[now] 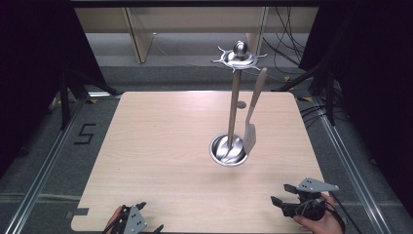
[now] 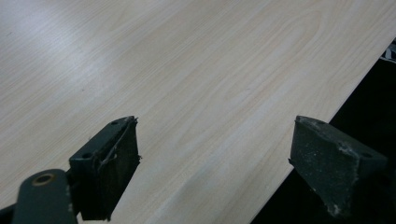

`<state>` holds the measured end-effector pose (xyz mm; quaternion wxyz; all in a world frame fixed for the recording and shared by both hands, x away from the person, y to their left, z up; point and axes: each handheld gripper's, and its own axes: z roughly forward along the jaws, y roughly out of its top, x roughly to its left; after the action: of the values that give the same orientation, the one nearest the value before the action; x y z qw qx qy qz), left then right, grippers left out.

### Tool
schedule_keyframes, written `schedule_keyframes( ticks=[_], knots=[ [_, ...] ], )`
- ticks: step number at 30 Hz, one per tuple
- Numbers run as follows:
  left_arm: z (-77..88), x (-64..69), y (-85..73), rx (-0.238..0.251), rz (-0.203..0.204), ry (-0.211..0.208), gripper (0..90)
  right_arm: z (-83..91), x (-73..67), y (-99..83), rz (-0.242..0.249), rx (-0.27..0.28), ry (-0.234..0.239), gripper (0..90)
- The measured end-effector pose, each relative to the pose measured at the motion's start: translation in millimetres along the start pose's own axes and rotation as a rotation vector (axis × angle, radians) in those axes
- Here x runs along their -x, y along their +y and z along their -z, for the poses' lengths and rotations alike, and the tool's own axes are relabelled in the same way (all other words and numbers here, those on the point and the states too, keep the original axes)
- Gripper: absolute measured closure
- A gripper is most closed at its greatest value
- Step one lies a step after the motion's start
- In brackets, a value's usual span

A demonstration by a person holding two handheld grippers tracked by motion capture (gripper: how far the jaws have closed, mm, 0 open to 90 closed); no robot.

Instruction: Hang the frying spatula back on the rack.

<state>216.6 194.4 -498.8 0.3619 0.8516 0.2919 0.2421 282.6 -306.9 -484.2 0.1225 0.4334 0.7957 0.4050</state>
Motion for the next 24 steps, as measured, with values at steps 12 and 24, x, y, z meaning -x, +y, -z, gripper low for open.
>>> schedule_keyframes(
  ticks=[12,24],
  knots=[
    [0.6,-0.6,-0.6,-0.006,-0.004,0.006,14.8,2.0,0.5,-6.9,0.046,-0.017,-0.013,29.2],
    [0.5,-0.9,-0.7,-0.005,-0.008,0.009,14.8,6.3,0.1,-13.9,0.016,-0.031,-0.020,28.7]
  ],
)
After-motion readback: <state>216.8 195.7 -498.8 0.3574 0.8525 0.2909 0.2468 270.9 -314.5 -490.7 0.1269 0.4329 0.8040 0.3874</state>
